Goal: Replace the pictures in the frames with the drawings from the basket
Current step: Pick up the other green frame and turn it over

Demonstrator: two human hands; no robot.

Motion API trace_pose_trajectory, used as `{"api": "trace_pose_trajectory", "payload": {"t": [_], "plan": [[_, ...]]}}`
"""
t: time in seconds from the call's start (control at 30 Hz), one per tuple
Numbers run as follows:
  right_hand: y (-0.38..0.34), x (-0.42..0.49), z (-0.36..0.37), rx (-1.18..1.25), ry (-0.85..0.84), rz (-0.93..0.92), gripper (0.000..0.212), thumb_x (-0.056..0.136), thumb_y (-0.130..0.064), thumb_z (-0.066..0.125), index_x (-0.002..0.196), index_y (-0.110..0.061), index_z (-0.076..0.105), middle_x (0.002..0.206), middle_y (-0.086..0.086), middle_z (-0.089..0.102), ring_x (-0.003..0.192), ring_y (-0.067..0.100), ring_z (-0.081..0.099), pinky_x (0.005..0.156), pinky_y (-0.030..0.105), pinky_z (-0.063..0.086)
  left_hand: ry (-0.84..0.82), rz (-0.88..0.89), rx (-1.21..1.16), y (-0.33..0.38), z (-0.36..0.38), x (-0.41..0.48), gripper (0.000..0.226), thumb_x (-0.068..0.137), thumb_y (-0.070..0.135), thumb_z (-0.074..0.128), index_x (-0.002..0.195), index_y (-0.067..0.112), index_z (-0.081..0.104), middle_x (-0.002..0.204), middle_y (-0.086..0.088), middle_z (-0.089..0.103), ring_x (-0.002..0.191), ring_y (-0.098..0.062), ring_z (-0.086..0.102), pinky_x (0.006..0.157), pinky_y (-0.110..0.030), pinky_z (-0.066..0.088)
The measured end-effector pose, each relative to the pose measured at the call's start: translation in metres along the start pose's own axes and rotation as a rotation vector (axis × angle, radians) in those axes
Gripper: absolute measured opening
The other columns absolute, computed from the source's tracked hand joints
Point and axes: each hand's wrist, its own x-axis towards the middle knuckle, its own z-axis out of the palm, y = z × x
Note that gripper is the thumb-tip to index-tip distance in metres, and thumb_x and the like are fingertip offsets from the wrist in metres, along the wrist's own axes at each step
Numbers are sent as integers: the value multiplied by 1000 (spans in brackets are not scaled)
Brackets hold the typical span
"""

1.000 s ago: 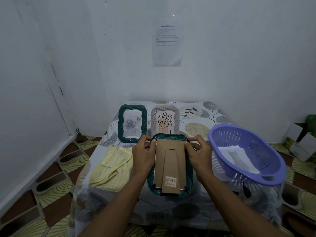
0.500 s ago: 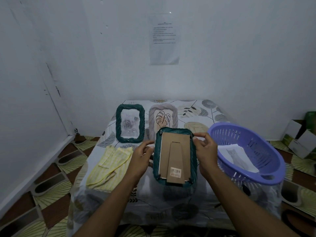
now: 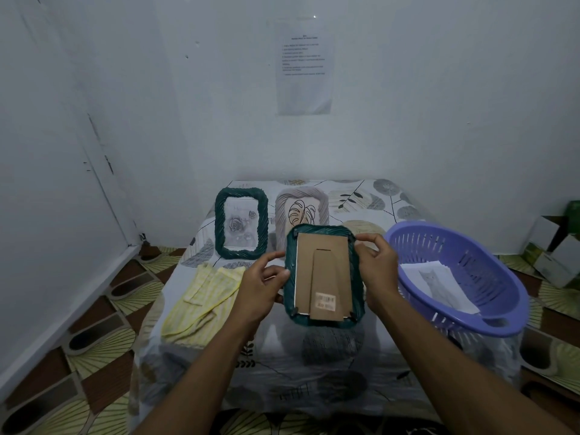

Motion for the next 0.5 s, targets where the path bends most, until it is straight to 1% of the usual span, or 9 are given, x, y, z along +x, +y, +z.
{"api": "trace_pose_trajectory", "payload": {"t": [0.07, 0.13, 0.2, 0.27, 0.33, 0.37, 0.4, 0.43, 0.5], "plan": [[1, -4, -2, 29, -121, 55, 18, 94, -18, 55, 99, -32, 66, 82, -5, 71, 64, 10, 65, 56, 29, 54, 62, -6, -10, -1, -3, 5, 30, 93, 9, 59, 116, 28, 59, 84, -4, 74, 78, -14, 71, 54, -29, 55], [9, -11, -7, 47, -270, 104, 23, 95, -20, 55, 108, -36, 65, 102, 2, 70, 86, 14, 69, 74, 38, 60, 139, -11, 3, -2, -7, 12, 30, 93, 8, 59, 120, 22, 58, 81, -1, 73, 76, -10, 70, 53, -27, 54], [17, -18, -13, 25, -380, 115, 32, 94, -19, 58, 121, -37, 61, 120, 7, 65, 109, 24, 63, 88, 52, 55, 174, -8, 21, -3, -10, 20, 29, 94, 8, 57, 120, 19, 57, 84, 0, 73, 76, -9, 70, 54, -27, 55], [23, -22, -18, 8, -424, 120, 47, 92, -15, 62, 133, -36, 53, 134, 9, 57, 122, 26, 55, 93, 56, 51, 151, -1, 61, -1, -11, 24, 25, 96, 11, 55, 119, 22, 57, 94, -7, 74, 82, -10, 71, 59, -29, 57], [25, -24, -23, 19, -445, 130, 61, 89, -11, 66, 142, -33, 44, 144, 10, 49, 128, 26, 50, 92, 56, 52, 79, -23, 95, -1, -11, 24, 30, 96, 22, 56, 125, 29, 53, 111, -8, 69, 100, -17, 67, 74, -39, 60], [26, -24, -25, 31, -459, 135, 68, 88, -8, 66, 145, -32, 40, 147, 9, 45, 128, 27, 50, 89, 54, 54, 19, -52, 93, -2, -11, 22, 41, 93, 28, 60, 132, 34, 48, 121, -5, 65, 109, -20, 64, 80, -43, 59], [26, -24, -27, 39, -478, 138, 73, 87, -6, 67, 147, -32, 36, 150, 9, 42, 126, 29, 52, 85, 49, 57, -48, -85, 80, -3, -11, 19, 57, 88, 31, 66, 139, 39, 41, 127, 0, 60, 111, -22, 63, 78, -44, 59], [27, -23, -28, 39, -499, 139, 78, 85, -4, 68, 148, -33, 32, 152, 7, 38, 124, 30, 54, 79, 45, 59, -110, -108, 62, -4, -11, 17, 74, 84, 29, 72, 144, 43, 32, 130, 4, 56, 107, -22, 65, 71, -41, 59], [28, -22, -30, 36, -538, 138, 86, 82, -3, 71, 149, -35, 28, 154, 5, 35, 119, 29, 59, 72, 39, 60, -187, -114, 30, -7, -12, 13, 91, 80, 16, 76, 147, 45, 22, 130, 9, 54, 97, -23, 70, 59, -35, 57]]}}
